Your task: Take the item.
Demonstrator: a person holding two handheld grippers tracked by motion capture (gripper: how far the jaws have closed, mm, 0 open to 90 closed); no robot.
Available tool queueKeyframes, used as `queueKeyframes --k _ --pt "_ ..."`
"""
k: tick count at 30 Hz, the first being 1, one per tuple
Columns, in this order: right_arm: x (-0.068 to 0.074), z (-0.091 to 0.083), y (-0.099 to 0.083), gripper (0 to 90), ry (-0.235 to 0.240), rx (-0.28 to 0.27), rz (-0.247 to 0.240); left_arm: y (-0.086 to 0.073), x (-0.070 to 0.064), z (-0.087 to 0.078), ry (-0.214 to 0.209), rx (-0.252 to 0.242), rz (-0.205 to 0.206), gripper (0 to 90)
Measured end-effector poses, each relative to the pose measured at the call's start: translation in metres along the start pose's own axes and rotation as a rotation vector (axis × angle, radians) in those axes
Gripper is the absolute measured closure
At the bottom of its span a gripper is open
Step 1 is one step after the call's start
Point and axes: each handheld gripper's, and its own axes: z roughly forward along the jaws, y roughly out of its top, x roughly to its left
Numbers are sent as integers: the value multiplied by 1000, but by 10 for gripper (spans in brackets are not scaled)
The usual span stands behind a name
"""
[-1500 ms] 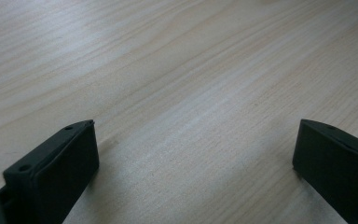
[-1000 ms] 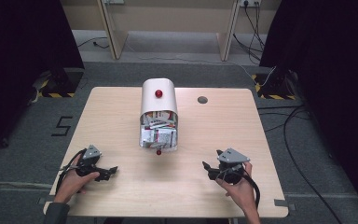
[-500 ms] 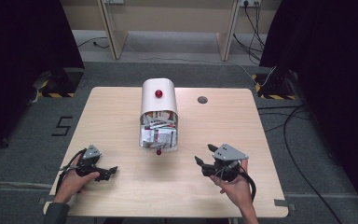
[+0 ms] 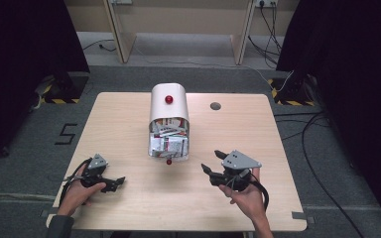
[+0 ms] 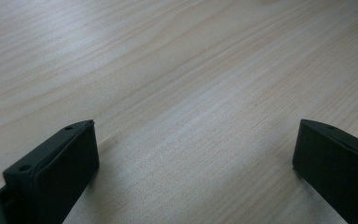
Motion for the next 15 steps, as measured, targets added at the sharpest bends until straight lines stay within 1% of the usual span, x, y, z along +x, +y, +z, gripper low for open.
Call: queueKeyframes --k 6,15 --pt "0 0 7 383 6 -16 -7 0 0 0 1 1 2 0" --pt "-2 -2 12 393 17 -28 2 0 0 0 1 2 2 0"
